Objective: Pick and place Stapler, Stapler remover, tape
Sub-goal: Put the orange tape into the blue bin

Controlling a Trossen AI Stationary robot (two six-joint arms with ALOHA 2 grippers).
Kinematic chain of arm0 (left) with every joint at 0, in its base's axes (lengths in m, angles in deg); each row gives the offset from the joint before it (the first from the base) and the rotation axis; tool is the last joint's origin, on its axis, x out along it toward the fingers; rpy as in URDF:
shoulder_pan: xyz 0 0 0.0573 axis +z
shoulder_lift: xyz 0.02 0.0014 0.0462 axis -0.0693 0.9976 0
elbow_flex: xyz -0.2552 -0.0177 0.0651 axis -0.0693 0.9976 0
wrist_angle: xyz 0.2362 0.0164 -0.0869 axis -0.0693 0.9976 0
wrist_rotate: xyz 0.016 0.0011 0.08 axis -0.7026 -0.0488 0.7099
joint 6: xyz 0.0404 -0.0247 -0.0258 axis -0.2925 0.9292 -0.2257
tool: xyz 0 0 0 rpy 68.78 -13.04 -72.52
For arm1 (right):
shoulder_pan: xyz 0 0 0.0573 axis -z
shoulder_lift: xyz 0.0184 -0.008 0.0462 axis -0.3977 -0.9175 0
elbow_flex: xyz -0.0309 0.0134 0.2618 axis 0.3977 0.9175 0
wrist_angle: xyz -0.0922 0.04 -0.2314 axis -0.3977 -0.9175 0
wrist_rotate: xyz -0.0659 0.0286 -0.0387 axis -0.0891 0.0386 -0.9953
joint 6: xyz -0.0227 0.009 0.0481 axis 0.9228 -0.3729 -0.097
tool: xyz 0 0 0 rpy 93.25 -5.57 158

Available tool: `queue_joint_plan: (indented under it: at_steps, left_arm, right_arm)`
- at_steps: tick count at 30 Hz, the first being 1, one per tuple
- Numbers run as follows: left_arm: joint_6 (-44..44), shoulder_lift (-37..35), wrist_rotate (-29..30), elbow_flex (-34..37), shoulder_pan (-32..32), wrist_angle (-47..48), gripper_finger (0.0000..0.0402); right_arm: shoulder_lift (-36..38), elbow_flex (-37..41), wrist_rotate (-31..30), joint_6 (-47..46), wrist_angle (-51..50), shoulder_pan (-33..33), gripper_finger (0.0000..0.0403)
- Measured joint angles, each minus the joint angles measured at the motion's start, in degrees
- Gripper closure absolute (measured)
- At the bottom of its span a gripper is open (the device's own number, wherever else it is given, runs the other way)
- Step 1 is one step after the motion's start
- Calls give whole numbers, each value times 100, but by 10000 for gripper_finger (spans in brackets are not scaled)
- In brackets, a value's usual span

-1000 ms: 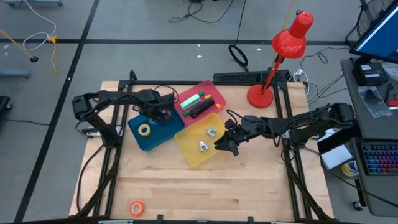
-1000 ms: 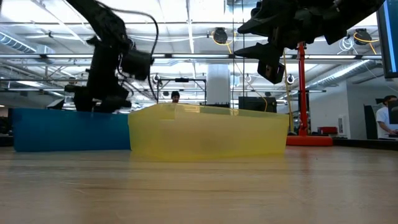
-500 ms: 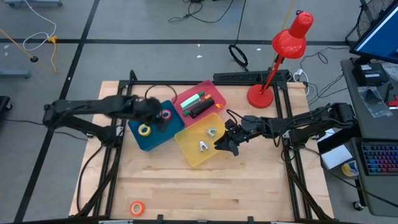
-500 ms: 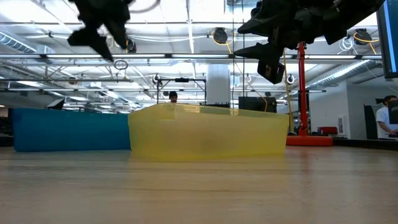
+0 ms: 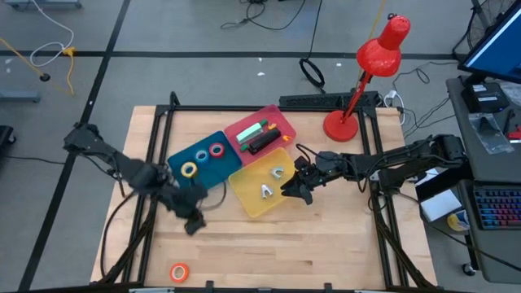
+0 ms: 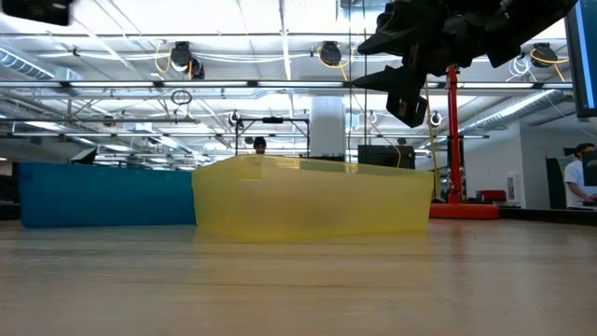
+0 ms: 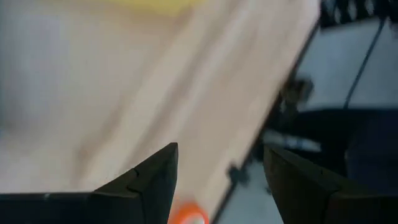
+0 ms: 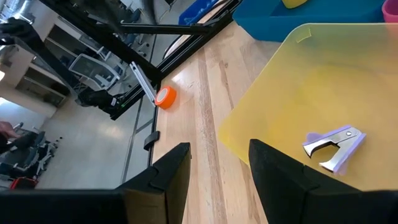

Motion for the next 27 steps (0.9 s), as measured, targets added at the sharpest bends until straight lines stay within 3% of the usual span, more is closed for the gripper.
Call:
queue_joint_plan:
  at_steps: [6, 15, 22, 27]
  left_arm:
    - [443, 581, -561, 1, -786, 8, 167]
    - [439, 1727, -653, 8, -1577, 28, 167]
    - [503, 2421, -1666, 8, -1862, 40, 167]
    - [916, 2630, -2065, 8, -2128, 57, 167]
  right_arm:
    - [0, 0, 0, -6, -6, -1, 245]
    - [0, 0, 2, 158, -11, -1, 245]
    - [0, 0, 4, 331, -7, -1, 245]
    - [0, 1, 4, 333, -7, 1, 245]
